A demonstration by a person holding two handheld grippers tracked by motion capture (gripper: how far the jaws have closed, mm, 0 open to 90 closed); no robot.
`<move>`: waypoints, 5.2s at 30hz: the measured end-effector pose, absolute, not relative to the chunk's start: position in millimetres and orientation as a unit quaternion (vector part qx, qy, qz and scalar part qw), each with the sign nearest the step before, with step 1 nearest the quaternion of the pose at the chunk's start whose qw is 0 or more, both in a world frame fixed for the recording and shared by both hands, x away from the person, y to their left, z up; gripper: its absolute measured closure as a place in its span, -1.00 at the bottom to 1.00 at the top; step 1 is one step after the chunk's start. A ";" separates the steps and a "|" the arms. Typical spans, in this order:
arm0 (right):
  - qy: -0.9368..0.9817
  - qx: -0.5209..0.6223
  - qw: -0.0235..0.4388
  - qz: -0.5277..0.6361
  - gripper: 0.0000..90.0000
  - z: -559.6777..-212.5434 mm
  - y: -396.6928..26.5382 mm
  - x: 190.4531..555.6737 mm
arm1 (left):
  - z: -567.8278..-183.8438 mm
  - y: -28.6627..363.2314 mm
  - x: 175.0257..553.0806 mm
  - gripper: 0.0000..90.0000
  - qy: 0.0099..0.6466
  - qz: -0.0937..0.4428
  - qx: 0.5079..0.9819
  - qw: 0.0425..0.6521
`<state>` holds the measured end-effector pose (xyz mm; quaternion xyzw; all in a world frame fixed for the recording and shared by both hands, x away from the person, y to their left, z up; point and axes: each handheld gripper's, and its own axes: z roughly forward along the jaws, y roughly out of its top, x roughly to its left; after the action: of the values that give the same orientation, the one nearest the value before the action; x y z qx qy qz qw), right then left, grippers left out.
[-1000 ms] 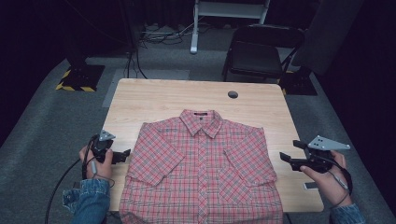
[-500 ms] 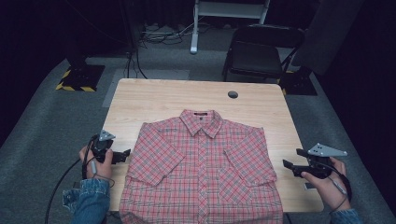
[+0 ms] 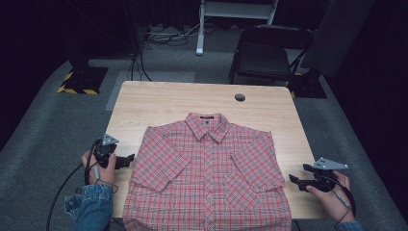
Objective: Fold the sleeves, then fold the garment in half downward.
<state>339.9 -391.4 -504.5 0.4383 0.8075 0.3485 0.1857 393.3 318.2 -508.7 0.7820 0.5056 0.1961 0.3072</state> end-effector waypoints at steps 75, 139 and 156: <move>0.835 0.360 0.179 0.375 -0.61 -491.1 -316.2 480.0 | -480.0 267.4 440.1 -0.77 0.475 0.199 0.794 0.323; 0.837 0.383 0.154 0.358 0.89 -488.0 -333.5 512.4 | -489.9 250.6 499.4 0.79 0.479 0.148 0.790 0.354; 0.813 0.388 0.175 0.398 0.89 -456.9 -334.7 540.3 | -463.0 256.0 528.4 0.80 0.487 0.147 0.770 0.385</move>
<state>540.3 -334.7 -456.9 0.3877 0.8127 0.3979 0.1755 528.4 256.0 -463.0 0.7704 0.4867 0.1467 0.3848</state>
